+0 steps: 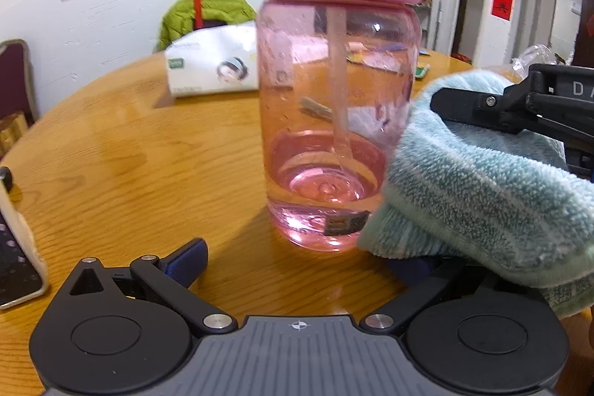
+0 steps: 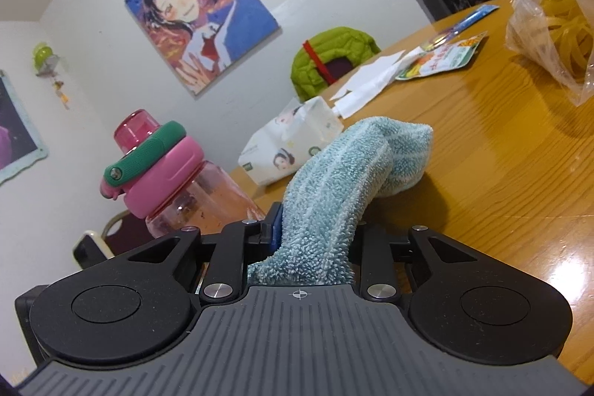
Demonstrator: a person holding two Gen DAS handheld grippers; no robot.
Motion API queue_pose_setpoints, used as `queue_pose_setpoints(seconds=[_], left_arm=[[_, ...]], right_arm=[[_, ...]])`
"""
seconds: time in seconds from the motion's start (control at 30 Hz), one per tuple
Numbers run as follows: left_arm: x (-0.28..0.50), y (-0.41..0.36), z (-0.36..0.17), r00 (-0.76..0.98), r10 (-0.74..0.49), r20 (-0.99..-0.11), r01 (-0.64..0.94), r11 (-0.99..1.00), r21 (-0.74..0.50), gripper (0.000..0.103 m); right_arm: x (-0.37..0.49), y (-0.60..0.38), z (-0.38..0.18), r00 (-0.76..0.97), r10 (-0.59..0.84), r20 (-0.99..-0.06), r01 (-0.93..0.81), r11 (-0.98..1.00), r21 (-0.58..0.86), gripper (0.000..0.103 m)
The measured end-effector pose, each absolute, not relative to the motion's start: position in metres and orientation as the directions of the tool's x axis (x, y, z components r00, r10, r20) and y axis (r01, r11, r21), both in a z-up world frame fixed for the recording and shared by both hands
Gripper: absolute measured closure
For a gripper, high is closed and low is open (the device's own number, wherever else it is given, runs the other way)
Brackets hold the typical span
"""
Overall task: Clean container
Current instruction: 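Grip the pink bottle with the left tool and tilt it toward the towel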
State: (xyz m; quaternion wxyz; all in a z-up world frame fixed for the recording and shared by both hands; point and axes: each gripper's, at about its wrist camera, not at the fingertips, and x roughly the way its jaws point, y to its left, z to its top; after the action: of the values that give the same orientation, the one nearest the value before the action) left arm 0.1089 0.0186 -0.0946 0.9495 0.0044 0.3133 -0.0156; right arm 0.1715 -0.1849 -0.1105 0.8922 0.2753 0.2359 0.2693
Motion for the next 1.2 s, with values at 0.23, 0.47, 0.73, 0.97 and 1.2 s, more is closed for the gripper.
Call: queue_pose_setpoints(seconds=[0.23, 0.47, 0.73, 0.97, 1.2], left_arm=[[0.085, 0.034, -0.074, 0.893, -0.172, -0.416, 0.142, 0.985, -0.102, 0.001], [0.102, 0.027, -0.069, 0.887, -0.16, -0.433, 0.179, 0.984, 0.004, 0.004], [0.101, 0.029, -0.086, 0.863, -0.255, -0.436, 0.242, 0.966, -0.085, 0.004], [0.131, 0.026, -0.084, 0.851, -0.291, -0.437, 0.291, 0.954, -0.068, 0.004], [0.149, 0.037, -0.085, 0.821, -0.388, -0.42, 0.357, 0.921, -0.154, 0.004]], right_arm=[[0.171, -0.181, -0.1, 0.82, 0.488, -0.3, -0.305, 0.815, 0.493, 0.083], [0.187, -0.187, -0.064, 0.866, 0.475, -0.153, -0.332, 0.777, 0.535, 0.083], [0.23, -0.167, -0.095, 0.767, 0.601, -0.225, -0.364, 0.696, 0.62, 0.083], [0.233, -0.157, -0.112, 0.65, 0.727, -0.221, -0.388, 0.567, 0.726, 0.08], [0.219, -0.152, -0.11, 0.685, 0.674, -0.275, -0.382, 0.654, 0.653, 0.08]])
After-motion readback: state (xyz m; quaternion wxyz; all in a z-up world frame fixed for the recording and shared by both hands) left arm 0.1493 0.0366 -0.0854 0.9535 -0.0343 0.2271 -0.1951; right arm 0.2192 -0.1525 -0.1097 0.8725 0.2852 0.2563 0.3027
